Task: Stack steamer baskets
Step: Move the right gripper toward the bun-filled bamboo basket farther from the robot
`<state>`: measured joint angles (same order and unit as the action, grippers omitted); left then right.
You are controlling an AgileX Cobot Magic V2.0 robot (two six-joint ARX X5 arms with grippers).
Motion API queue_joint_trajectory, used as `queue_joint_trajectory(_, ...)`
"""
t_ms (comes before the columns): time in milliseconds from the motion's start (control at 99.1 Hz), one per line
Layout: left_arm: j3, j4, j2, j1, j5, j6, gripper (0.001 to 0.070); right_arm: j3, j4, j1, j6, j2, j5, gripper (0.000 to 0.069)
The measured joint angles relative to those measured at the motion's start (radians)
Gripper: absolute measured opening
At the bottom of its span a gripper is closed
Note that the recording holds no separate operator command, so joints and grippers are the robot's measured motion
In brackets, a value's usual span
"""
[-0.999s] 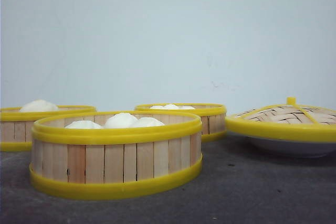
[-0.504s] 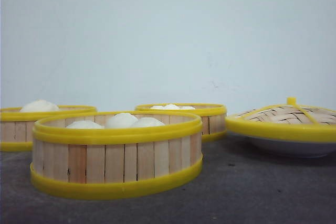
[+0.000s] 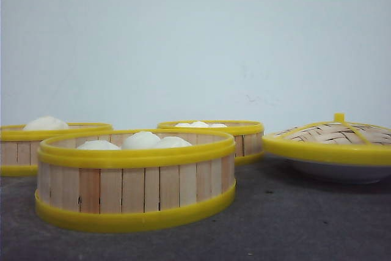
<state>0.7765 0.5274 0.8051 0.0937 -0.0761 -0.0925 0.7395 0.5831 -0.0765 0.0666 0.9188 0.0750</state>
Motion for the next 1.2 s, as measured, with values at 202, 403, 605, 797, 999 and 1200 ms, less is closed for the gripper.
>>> queue_joint_trajectory(202,0.000,-0.003,0.000,0.000,0.000,0.000,0.0298,0.000,-0.088,-0.002,0.006,0.030,0.019,0.0614)
queue_joint_trajectory(403,0.000,-0.007,0.000,0.000,0.000,0.000,0.0298,0.065,-0.188,-0.053,0.042,0.168,0.083,0.0620)
queue_joint_trajectory(605,0.000,-0.007,0.000,0.000,0.000,0.000,0.0298,0.316,-0.188,-0.117,0.046,0.433,0.084,0.0620)
queue_joint_trajectory(797,0.000,-0.007,0.000,0.000,0.000,0.000,0.0298,0.593,-0.118,-0.154,0.046,0.720,0.084,0.0620)
queue_joint_trajectory(999,0.000,-0.007,0.000,0.000,0.000,0.000,0.0298,0.889,-0.010,-0.179,0.045,0.987,0.083,0.0620)
queue_joint_trajectory(1200,0.000,-0.007,0.000,0.000,0.000,0.000,0.0298,1.106,0.061,-0.187,0.045,1.179,0.050,0.0618)
